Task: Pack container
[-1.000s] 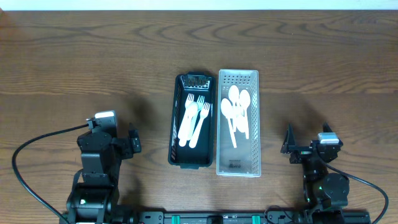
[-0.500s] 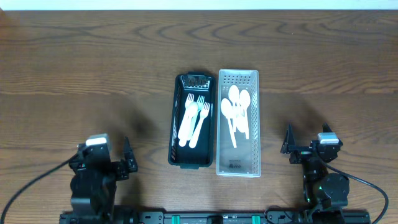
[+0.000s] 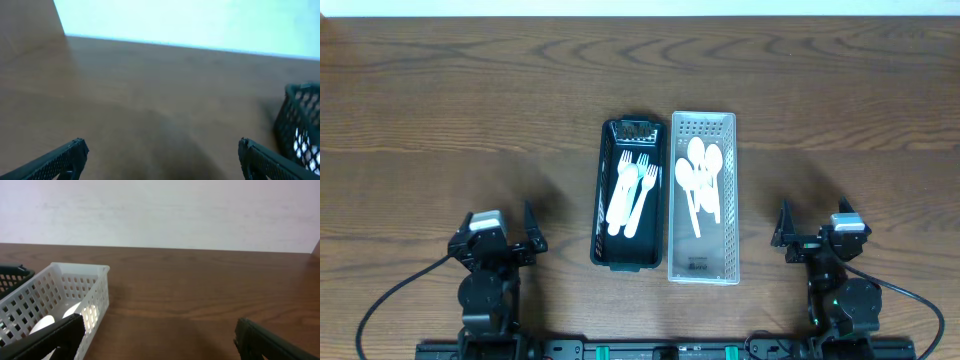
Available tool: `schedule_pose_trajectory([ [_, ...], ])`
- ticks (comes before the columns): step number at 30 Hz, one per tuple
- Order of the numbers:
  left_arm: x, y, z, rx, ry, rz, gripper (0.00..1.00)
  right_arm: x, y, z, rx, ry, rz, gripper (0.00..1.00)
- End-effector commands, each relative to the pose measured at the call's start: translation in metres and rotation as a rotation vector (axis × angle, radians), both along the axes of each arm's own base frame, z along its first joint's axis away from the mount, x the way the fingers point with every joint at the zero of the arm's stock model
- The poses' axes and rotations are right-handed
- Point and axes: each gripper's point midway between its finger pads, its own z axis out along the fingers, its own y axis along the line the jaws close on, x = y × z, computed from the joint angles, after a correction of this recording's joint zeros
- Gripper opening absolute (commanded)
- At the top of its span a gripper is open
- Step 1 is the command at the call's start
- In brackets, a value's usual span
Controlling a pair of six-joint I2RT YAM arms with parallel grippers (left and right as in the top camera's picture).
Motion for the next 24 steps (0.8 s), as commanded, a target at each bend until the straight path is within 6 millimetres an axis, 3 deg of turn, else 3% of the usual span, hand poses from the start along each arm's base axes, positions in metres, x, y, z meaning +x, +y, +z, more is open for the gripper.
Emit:
schedule_pose_trajectory([
  [1, 0.000, 0.001, -0.006, 0.009, -0.015, 0.001, 0.98, 0.000, -0.001, -0.001, -0.015, 0.002, -0.002, 0.99],
  [12, 0.001, -0.016, -0.008, -0.066, -0.018, -0.086, 0.98, 0.000, -0.001, -0.001, -0.015, 0.002, -0.002, 0.99],
  [24, 0.001, -0.017, -0.008, -0.103, -0.018, -0.083, 0.98, 0.000, -0.001, -0.001, -0.015, 0.002, -0.002, 0.99],
])
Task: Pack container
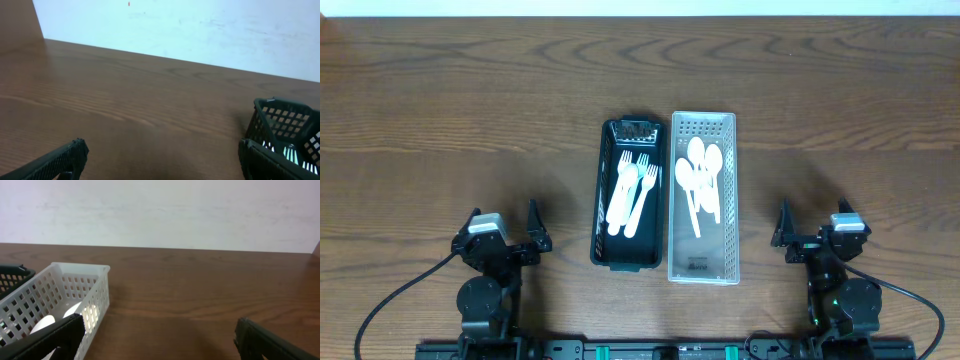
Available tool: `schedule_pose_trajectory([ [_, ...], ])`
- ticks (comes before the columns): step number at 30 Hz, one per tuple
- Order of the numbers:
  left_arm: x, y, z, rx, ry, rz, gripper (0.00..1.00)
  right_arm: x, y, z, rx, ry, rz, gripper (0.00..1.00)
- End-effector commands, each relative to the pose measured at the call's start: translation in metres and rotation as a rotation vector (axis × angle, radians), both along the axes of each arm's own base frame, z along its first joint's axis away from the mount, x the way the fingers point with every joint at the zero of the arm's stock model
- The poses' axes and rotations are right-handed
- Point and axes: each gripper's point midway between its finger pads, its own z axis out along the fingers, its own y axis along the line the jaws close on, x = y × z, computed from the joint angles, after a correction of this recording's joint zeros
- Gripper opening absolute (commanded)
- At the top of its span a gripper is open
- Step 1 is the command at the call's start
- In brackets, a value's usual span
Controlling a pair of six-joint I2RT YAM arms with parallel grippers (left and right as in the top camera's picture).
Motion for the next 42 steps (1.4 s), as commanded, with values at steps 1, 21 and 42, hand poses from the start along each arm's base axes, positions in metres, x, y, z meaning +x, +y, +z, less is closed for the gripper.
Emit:
schedule_pose_trajectory([
  [1, 0.0004, -0.0030, -0.0171, -0.015, 0.039, -0.016, 0.98, -0.0002, -0.0012, -0.0005, -0.014, 0.000, -0.002, 0.99],
  [21, 0.0004, -0.0030, -0.0171, -0.015, 0.039, -0.016, 0.98, -0.0002, -0.0012, -0.0005, -0.014, 0.000, -0.002, 0.99],
  [42, 0.0004, -0.0029, -0.0171, -0.015, 0.039, -0.016, 0.98, -0.0002, -0.0012, -0.0005, -0.014, 0.000, -0.002, 0.99],
])
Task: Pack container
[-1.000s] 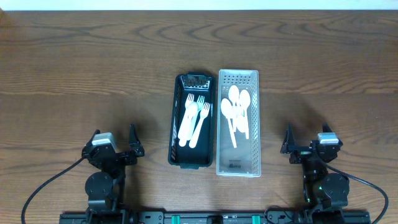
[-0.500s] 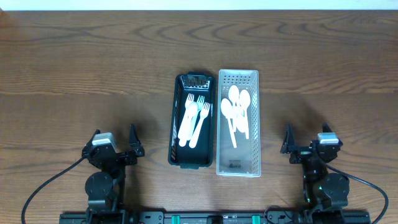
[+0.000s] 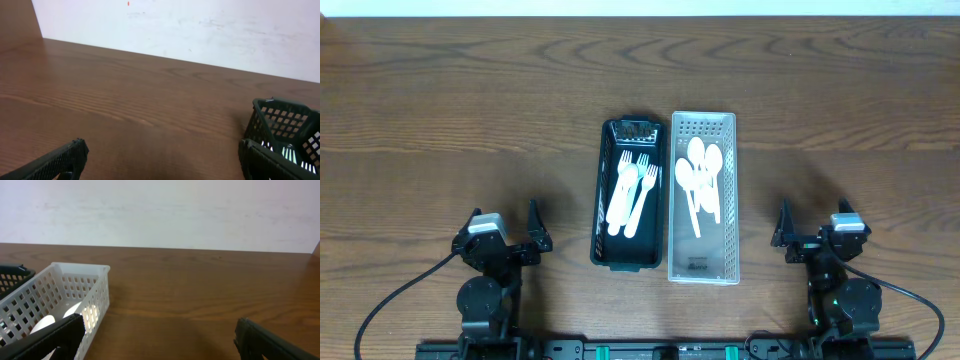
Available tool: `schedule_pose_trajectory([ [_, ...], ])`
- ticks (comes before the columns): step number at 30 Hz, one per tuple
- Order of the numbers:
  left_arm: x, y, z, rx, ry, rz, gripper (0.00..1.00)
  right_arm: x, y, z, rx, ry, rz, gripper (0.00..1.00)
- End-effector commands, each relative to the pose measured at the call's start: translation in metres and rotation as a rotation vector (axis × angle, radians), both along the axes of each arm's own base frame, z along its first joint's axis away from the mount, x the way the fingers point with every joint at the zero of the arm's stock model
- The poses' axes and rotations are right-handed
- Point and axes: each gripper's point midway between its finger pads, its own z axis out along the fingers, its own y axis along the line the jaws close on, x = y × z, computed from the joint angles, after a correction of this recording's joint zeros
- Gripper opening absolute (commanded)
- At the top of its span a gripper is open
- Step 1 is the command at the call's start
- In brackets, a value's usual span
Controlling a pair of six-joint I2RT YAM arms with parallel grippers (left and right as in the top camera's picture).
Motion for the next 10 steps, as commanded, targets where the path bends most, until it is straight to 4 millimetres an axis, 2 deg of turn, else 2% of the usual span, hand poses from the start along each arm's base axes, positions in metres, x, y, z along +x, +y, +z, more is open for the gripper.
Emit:
schedule_pose_trajectory([
  [1, 0.0004, -0.0024, -0.0170, -0.011, 0.039, -0.013, 0.98, -0.0002, -0.0012, -0.0006, -0.014, 0.000, -0.002, 0.99],
  [10, 0.0004, -0.0023, -0.0170, -0.012, 0.039, -0.013, 0.98, -0.0002, -0.0012, -0.0006, -0.014, 0.000, -0.002, 0.99],
])
